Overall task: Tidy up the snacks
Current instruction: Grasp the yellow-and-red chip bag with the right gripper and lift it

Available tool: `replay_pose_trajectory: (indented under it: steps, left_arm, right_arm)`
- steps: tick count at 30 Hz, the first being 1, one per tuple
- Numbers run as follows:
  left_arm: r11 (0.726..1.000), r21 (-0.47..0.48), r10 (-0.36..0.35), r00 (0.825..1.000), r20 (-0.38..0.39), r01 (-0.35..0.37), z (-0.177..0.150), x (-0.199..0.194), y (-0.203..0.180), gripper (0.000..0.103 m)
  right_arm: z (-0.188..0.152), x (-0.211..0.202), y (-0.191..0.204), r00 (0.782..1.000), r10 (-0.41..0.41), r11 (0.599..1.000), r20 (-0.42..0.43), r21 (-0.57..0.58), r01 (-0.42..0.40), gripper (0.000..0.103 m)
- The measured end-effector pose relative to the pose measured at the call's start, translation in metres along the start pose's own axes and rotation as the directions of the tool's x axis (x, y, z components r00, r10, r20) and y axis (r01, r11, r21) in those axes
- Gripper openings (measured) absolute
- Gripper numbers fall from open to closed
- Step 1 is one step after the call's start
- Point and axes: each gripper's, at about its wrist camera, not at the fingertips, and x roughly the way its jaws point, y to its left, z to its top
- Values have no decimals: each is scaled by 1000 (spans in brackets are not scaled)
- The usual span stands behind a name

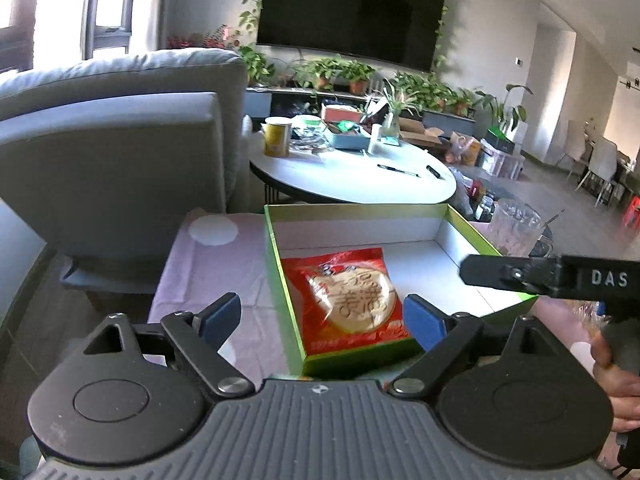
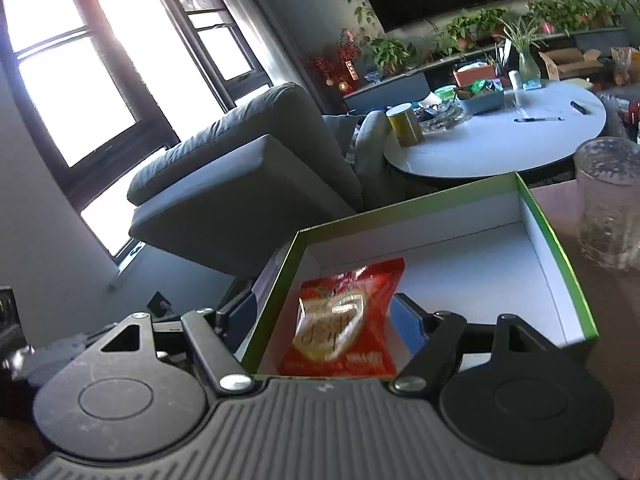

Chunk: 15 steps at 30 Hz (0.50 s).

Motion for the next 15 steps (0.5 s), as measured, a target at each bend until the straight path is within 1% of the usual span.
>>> replay_pose_trajectory:
  steps: [4,5,7,11,15]
  left_arm:
    - [1000,7,5,1000,17,-5,-13,-19,0,91]
    - [1000,12,3,1000,21,-3,-17,-24,-1,93]
    - [1000,25,-5,1000,24,4,-24,-30,-2,94]
    - [999,37,-24,1000,9,24,-37,-36,-4,94]
    - [998,46,-51,998,-28,52,-48,-31,-5,94]
  right_arm:
    - [-7,-10,4,1000,11,1000,-5,-17,-11,65]
    - [-10,-13,5,1000,16,1000,-8,-21,-16,65]
    - [-14,-16,8,1000,24,999,-14,-32,-24,65]
    - [-27,-21,13,998,44,998,-34,-48,-46,65]
    - [-43,-19,20,995,66,996,-73,-60,-71,65]
